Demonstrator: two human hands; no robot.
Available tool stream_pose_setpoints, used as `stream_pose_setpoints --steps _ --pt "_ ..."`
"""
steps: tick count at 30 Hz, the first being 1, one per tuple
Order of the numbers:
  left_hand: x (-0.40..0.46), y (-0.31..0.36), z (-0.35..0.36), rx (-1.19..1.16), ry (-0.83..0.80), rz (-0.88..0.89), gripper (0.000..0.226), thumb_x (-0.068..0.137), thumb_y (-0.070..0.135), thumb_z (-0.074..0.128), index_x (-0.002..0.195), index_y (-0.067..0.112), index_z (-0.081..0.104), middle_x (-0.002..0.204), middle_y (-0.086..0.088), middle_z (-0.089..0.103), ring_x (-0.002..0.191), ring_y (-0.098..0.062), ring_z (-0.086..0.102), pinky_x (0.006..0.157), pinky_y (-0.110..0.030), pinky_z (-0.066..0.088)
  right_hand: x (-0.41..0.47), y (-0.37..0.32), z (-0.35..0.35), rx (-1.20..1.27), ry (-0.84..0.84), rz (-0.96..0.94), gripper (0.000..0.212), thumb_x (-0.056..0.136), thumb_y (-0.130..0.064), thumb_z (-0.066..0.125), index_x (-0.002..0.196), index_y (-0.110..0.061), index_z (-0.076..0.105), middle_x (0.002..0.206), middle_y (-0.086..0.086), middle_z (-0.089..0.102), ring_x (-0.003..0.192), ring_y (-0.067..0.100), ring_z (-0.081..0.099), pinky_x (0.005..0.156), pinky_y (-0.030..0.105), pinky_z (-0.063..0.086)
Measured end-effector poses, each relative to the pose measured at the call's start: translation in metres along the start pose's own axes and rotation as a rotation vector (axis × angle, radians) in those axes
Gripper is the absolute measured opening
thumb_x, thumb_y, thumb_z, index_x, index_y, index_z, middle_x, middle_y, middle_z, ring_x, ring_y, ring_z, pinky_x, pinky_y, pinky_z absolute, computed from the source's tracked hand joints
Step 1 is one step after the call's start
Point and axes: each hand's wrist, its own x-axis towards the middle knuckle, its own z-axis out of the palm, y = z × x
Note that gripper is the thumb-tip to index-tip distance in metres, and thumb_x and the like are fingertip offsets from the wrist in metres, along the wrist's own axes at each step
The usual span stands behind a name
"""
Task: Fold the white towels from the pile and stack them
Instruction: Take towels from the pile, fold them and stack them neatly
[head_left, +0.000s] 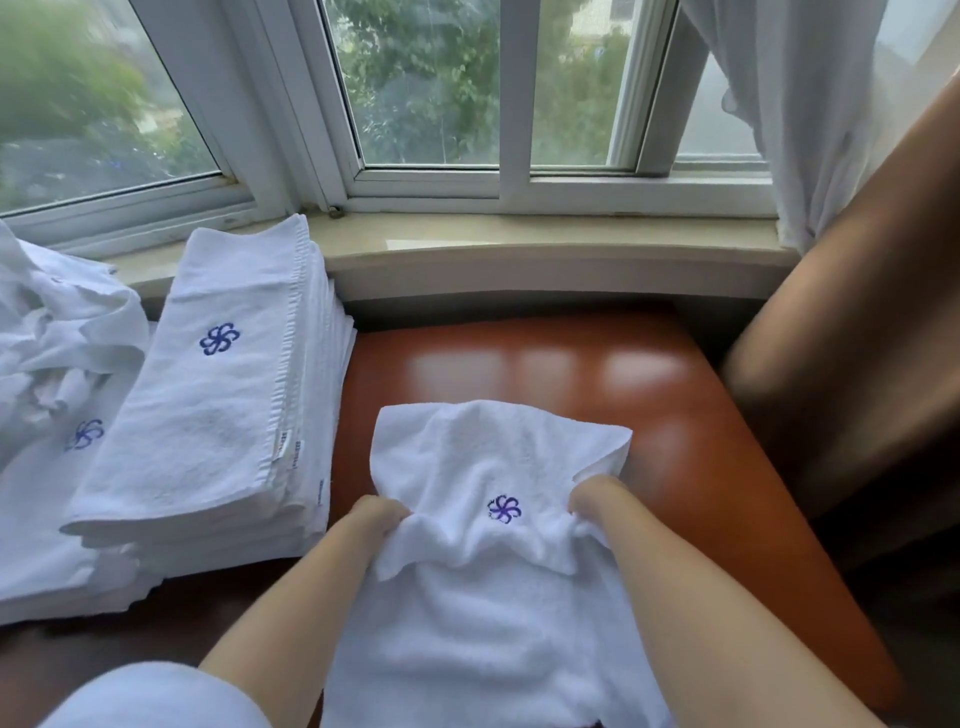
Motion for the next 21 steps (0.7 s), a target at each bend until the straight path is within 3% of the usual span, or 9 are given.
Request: stream_pose_setpoints --steps 4,6,8,10,12,14,16,19,21 --pt "0.003 0.034 -0.003 -0.284 0.033 0.299 0.037 0.088 0.008 0.063 0.123 -0.001 0.058 0.115 -0.02 0.064 0.102 -0.035 0.063 0.087 -0.045 0.053 0.02 -0.032 -0.031 0.22 0.396 -0.022 0.044 0.093 -0.015 0.053 0.136 -0.007 0.046 0.129 0.016 0.057 0.118 0.033 0.055 0.093 0.034 0.047" --pt "0.004 0.063 -0.005 -0.363 -0.04 0.366 0.049 0.084 0.005 0.066 0.131 0.004 0.052 0.119 -0.015 0.063 0.101 -0.032 0.063 0.076 -0.038 0.055 0.028 -0.055 -0.052 0.294 0.414 -0.132 0.063 0.089 -0.021 0.061 0.144 -0.014 0.031 0.132 0.016 0.055 0.119 0.035 0.055 0.096 0.036 0.044" --pt "0.006 0.085 -0.006 -0.363 -0.124 0.328 0.056 0.081 0.004 0.071 0.133 0.002 0.05 0.122 -0.015 0.063 0.1 -0.03 0.064 0.069 -0.032 0.053 0.035 -0.067 -0.063 0.373 0.339 -0.155 0.075 0.08 -0.024 0.073 0.141 -0.012 0.031 0.13 0.012 0.056 0.118 0.032 0.055 0.095 0.035 0.046" --pt "0.007 0.091 -0.006 -0.317 -0.137 0.292 0.043 0.08 0.003 0.073 0.121 -0.002 0.059 0.114 -0.019 0.066 0.091 -0.03 0.065 0.064 -0.031 0.053 0.042 -0.064 -0.059 0.353 0.249 -0.092 0.058 0.078 -0.025 0.073 0.126 -0.009 0.044 0.118 0.009 0.059 0.11 0.029 0.058 0.091 0.035 0.049" --pt "0.016 0.087 -0.003 -0.347 -0.14 0.244 0.037 0.083 0.002 0.071 0.118 -0.002 0.061 0.112 -0.02 0.066 0.095 -0.033 0.065 0.075 -0.038 0.057 0.053 -0.052 -0.047 0.298 0.261 -0.087 0.031 0.08 -0.027 0.068 0.104 -0.013 0.054 0.103 0.008 0.062 0.1 0.028 0.061 0.086 0.035 0.05" --pt "0.024 0.08 0.001 -0.398 -0.121 0.245 0.032 0.087 0.001 0.065 0.119 -0.001 0.06 0.114 -0.02 0.064 0.099 -0.035 0.064 0.087 -0.046 0.055 0.063 -0.043 -0.036 0.427 0.37 -0.188 0.011 0.083 -0.021 0.065 0.09 -0.014 0.06 0.092 0.009 0.065 0.084 0.026 0.06 0.068 0.03 0.047" --pt "0.028 0.079 0.0 -0.509 -0.067 0.294 0.025 0.092 0.002 0.06 0.117 0.0 0.059 0.107 -0.017 0.065 0.087 -0.03 0.066 0.074 -0.04 0.059 0.063 -0.043 -0.04 0.718 0.512 -0.243 0.005 0.087 -0.012 0.058 0.09 -0.013 0.063 0.083 0.005 0.063 0.074 0.023 0.057 0.056 0.027 0.042" --pt "0.025 0.081 -0.01 -0.713 -0.009 0.334 0.021 0.092 0.005 0.061 0.113 0.003 0.062 0.086 -0.009 0.062 0.054 -0.012 0.057 0.042 -0.018 0.046 0.061 -0.043 -0.064 1.129 0.709 -0.178 0.024 0.089 -0.003 0.039 0.085 -0.016 0.059 0.083 0.007 0.062 0.069 0.024 0.058 0.063 0.031 0.05" --pt "0.017 0.075 -0.014 -0.72 -0.061 0.336 0.023 0.089 0.008 0.067 0.112 0.004 0.064 0.082 -0.005 0.062 0.051 -0.008 0.052 0.041 -0.015 0.042 0.058 -0.027 -0.074 1.057 0.718 -0.089 0.028 0.085 -0.004 0.038 0.081 -0.018 0.061 0.088 0.009 0.064 0.078 0.028 0.058 0.068 0.032 0.047"
